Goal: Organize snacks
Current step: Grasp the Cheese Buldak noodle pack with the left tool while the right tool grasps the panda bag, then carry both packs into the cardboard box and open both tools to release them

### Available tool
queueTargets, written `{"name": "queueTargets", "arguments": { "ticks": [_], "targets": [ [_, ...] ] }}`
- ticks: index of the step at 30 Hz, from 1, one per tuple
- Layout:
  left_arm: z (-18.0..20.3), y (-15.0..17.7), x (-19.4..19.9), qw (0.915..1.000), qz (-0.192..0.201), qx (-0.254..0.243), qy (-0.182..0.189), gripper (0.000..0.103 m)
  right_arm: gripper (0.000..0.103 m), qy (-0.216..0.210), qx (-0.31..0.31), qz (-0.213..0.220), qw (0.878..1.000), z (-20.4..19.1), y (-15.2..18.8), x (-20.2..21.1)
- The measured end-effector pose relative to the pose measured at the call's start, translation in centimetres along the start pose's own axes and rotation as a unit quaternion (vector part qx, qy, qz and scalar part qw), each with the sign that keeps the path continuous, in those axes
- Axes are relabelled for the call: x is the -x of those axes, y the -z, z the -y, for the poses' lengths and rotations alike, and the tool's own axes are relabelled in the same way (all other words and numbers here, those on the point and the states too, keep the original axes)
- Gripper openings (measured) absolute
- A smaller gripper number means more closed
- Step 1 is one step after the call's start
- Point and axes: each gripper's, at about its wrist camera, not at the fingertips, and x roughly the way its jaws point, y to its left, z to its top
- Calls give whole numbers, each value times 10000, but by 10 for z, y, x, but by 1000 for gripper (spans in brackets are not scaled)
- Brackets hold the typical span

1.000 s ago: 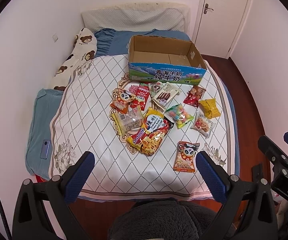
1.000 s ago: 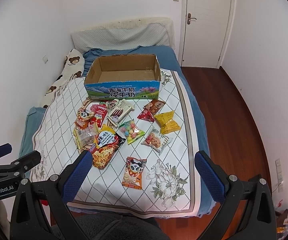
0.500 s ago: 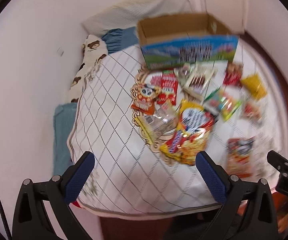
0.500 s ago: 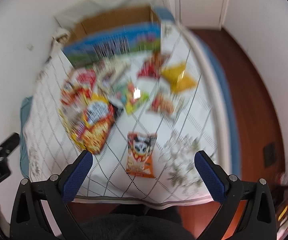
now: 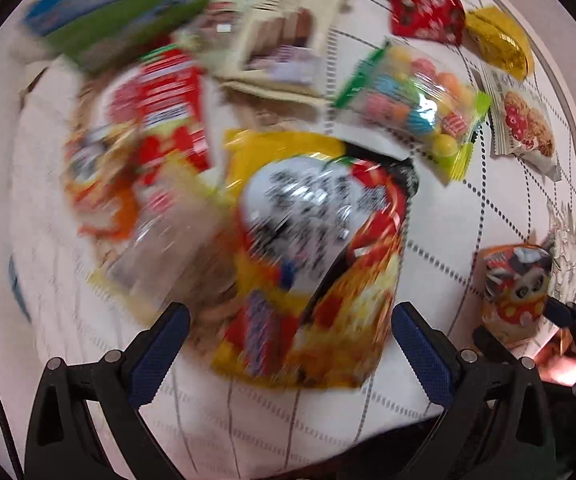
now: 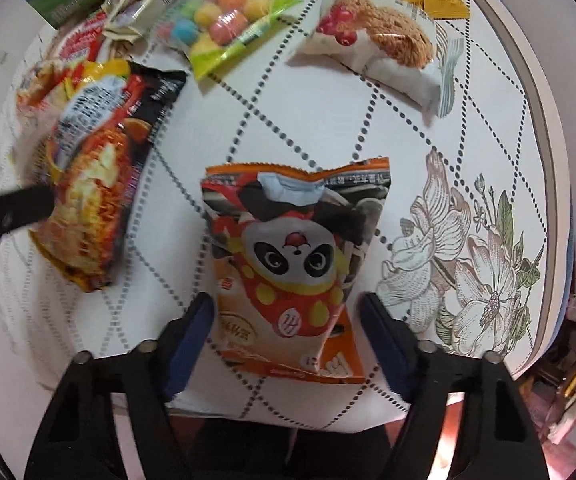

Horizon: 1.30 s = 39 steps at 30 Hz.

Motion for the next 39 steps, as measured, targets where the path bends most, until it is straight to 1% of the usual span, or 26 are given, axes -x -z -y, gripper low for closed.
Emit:
{"name": "queueTargets", "arguments": {
  "ticks": [1,3,4,5,6,7,9,10,11,12,14,15,16,17,20,21,23,24,27,28,29,31,33,35,36,39],
  "targets": [
    [6,-5,-5,9999,-8,-149,67,103,67,13,16,55,10000,1,2,-2],
    [18,-14,-18,9991,-113,-407,104,102,65,-23,11,74,10000,4,6,-2],
    [21,-16,-23,9989,-154,-433,129,95,64,-47,2,46,10000,7,8,-3],
    [21,-18,-26,9992,-158,-365,89,91,64,-43,-7,27,10000,9,9,-2],
    [20,-18,-26,9995,-146,-266,12,82,64,-23,-8,2,10000,13,10,-4],
    [16,-16,-25,9999,-145,-78,49,80,64,-32,-6,-22,10000,15,10,-4],
    [5,-8,-24,9984,-218,478,227,79,64,-85,-22,-79,9999,23,10,-3],
    [-3,-2,-24,9955,-352,833,283,79,64,-123,-24,-122,9998,25,10,-4],
    [-12,7,-25,9908,-462,1207,393,79,64,-158,-42,-159,9997,26,8,-5],
    [-19,18,-26,9850,-516,1562,529,79,64,-181,-54,-194,9996,27,8,-6],
    [-31,39,-29,9730,-597,2092,776,79,64,-266,-50,-279,9992,26,7,-10],
    [-35,49,-32,9667,-654,2302,911,79,64,-302,-31,-293,9991,24,6,-11],
    [-37,55,-36,9623,-677,2422,1039,79,64,-318,39,-302,9990,20,5,-12],
    [-39,60,-39,9598,-652,2472,1161,79,64,-310,140,-294,9990,15,4,-11],
    [-37,66,-49,9650,-432,2262,1257,83,65,-298,522,-292,9978,0,5,-17],
    [-36,68,-53,9669,-440,2147,1306,86,67,-262,569,-294,9976,-2,8,-19],
    [-36,70,-65,9707,-529,1880,1400,88,69,-200,593,-260,9977,-5,13,-22],
    [-35,72,-72,9714,-515,1832,1418,89,72,-158,549,-238,9981,-8,8,-9],
    [-45,78,-73,9701,-414,1865,1496,89,72,-94,383,-220,9990,-6,17,-3],
    [-41,81,-77,9699,-381,1885,1490,89,72,-76,319,-230,9992,-7,12,5],
    [-46,86,-73,9700,-353,1906,1470,89,72,-39,269,-239,9993,-4,4,8],
    [-47,100,-65,9698,-287,1970,1412,86,72,4,187,-200,9996,-6,9,-3],
    [-35,110,-51,9708,-214,2024,1268,86,72,64,179,-162,9997,-10,6,-14],
    [-26,113,-43,9714,-168,2086,1123,85,72,146,197,-97,9997,-18,9,-23],
    [-18,116,-36,9709,-154,2147,1050,85,71,190,228,-80,9995,-22,9,-25],
    [-14,120,-23,9689,-124,2307,890,85,57,324,329,50,9989,-35,6,-37]
  ]
}}
